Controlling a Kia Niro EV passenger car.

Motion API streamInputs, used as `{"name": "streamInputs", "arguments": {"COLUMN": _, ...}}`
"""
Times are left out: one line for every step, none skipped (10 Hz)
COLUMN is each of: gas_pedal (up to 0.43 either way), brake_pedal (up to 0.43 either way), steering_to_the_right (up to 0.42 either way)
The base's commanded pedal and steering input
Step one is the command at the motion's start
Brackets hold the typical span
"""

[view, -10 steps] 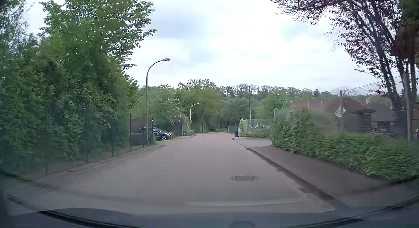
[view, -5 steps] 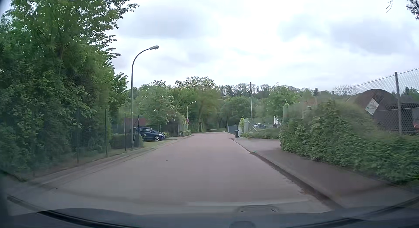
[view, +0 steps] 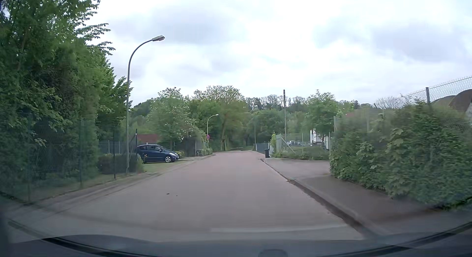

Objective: Follow the waypoints while adhering to traffic rules and regulations

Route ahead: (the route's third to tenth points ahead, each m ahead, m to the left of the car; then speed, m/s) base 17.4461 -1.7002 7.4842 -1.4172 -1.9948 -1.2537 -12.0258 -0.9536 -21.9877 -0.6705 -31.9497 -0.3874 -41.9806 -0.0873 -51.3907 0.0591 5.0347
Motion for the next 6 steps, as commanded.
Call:
{"name": "streamInputs", "arguments": {"gas_pedal": 0.000, "brake_pedal": 0.000, "steering_to_the_right": 0.005}}
{"name": "streamInputs", "arguments": {"gas_pedal": 0.000, "brake_pedal": 0.000, "steering_to_the_right": 0.005}}
{"name": "streamInputs", "arguments": {"gas_pedal": 0.000, "brake_pedal": 0.000, "steering_to_the_right": 0.005}}
{"name": "streamInputs", "arguments": {"gas_pedal": 0.000, "brake_pedal": 0.000, "steering_to_the_right": 0.000}}
{"name": "streamInputs", "arguments": {"gas_pedal": 0.000, "brake_pedal": 0.000, "steering_to_the_right": -0.005}}
{"name": "streamInputs", "arguments": {"gas_pedal": 0.000, "brake_pedal": 0.000, "steering_to_the_right": -0.007}}
